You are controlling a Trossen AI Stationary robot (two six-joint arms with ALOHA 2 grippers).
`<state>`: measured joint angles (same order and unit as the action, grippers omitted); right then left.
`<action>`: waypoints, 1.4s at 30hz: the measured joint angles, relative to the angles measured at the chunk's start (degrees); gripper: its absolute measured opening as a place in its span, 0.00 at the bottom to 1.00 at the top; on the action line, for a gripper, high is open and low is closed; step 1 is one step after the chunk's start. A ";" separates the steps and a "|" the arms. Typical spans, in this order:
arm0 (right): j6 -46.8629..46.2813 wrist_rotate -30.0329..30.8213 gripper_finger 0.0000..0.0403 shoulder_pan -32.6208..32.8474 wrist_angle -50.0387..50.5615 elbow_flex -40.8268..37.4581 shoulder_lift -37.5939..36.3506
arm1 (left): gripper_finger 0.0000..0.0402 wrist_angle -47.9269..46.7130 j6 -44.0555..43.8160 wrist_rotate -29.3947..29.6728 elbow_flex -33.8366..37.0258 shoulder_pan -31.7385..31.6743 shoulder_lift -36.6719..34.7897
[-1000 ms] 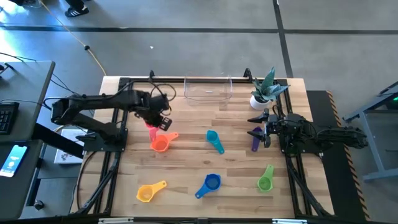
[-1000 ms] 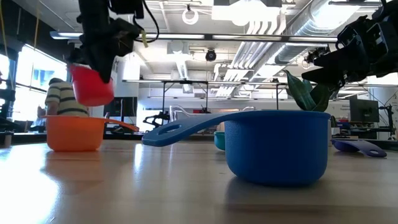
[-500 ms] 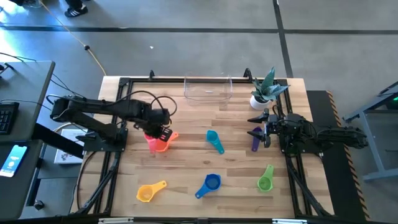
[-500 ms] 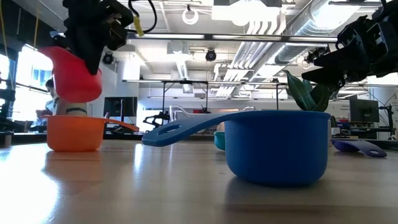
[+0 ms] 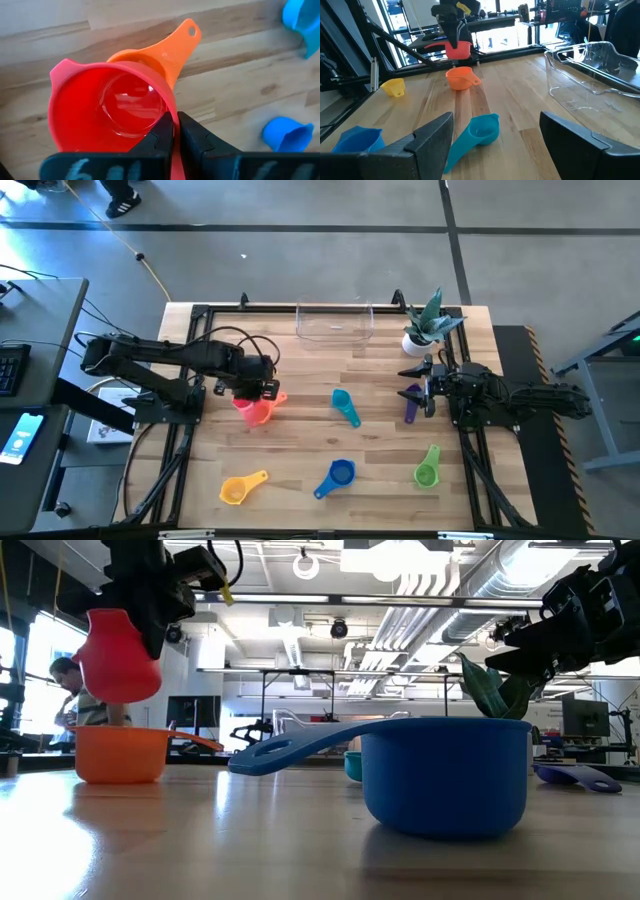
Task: Nest measuring cups in basket
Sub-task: Stack the red measuring cup on top of the orange measuring cup
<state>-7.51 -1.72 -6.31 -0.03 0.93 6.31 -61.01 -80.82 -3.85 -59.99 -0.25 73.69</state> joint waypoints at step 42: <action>-0.15 0.16 0.72 -0.02 -0.35 0.00 0.00 | 0.02 2.53 -40.26 11.29 0.02 8.17 4.36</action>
<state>-7.66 -1.56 -6.33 -0.39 0.93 6.31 -58.48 -121.08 7.44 -59.96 7.92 78.05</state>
